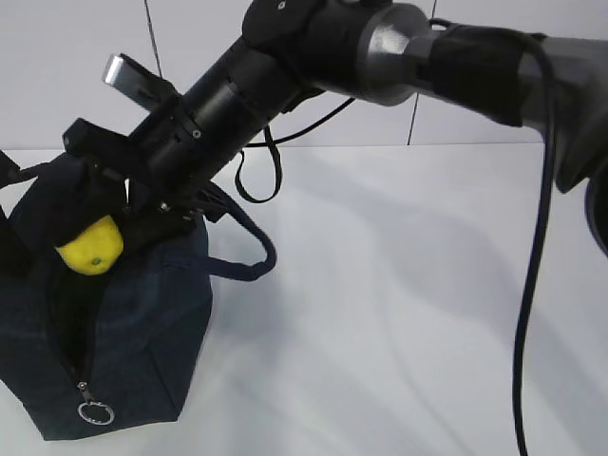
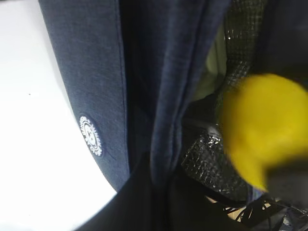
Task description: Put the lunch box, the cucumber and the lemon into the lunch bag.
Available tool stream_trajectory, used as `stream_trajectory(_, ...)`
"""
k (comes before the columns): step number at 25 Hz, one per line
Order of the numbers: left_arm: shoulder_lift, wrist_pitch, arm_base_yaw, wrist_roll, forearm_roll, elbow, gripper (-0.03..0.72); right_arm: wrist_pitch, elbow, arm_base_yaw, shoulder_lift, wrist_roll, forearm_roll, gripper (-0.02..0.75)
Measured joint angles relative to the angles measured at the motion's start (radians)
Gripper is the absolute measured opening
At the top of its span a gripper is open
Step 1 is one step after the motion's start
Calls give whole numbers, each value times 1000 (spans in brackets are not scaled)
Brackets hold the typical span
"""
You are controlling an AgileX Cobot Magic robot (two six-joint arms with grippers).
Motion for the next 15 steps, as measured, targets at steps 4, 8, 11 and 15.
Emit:
stream_trajectory(4, 0, 0, 0, 0, -1, 0, 1, -7, 0, 0, 33, 5, -57, 430)
stream_trajectory(8, 0, 0, 0, 0, -2, 0, 1, -7, 0, 0, 36, 15, -170, 430)
stream_trajectory(11, 0, 0, 0, 0, -4, 0, 1, -28, 0, 0, 37, 19, -193, 430)
stream_trajectory(15, 0, 0, 0, 0, -4, 0, 1, -77, 0, 0, 52, 19, -112, 430)
